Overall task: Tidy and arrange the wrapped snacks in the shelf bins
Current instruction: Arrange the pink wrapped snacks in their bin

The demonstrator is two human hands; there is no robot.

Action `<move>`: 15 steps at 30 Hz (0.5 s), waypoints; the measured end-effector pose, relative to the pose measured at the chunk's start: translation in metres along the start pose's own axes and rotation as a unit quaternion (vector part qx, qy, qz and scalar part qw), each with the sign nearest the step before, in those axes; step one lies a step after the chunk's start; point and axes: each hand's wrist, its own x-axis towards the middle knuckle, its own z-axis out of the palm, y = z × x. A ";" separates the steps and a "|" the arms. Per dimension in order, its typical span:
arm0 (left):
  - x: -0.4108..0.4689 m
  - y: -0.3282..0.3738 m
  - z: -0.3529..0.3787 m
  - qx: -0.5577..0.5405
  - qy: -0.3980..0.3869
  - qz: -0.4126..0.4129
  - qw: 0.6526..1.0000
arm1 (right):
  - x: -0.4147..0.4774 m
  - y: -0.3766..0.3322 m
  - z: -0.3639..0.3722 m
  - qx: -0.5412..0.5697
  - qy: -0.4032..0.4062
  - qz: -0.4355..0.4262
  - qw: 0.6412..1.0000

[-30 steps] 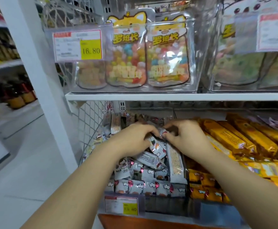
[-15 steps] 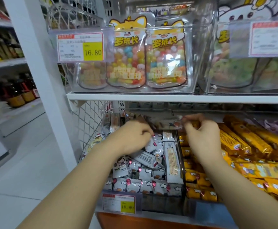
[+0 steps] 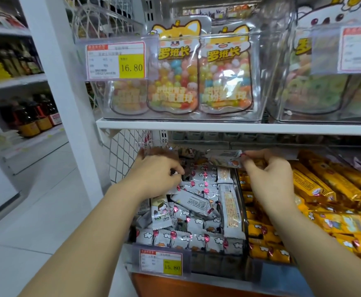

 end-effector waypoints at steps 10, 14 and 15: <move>0.006 -0.014 0.008 -0.100 -0.013 0.004 0.995 | -0.016 -0.009 0.001 -0.112 -0.245 -0.094 0.958; 0.001 -0.008 0.003 -0.159 0.030 -0.004 0.987 | -0.016 -0.007 -0.002 -0.139 -0.264 -0.126 0.946; 0.000 -0.005 0.002 -0.158 0.046 -0.003 0.986 | -0.016 -0.008 -0.004 -0.130 -0.262 -0.124 0.948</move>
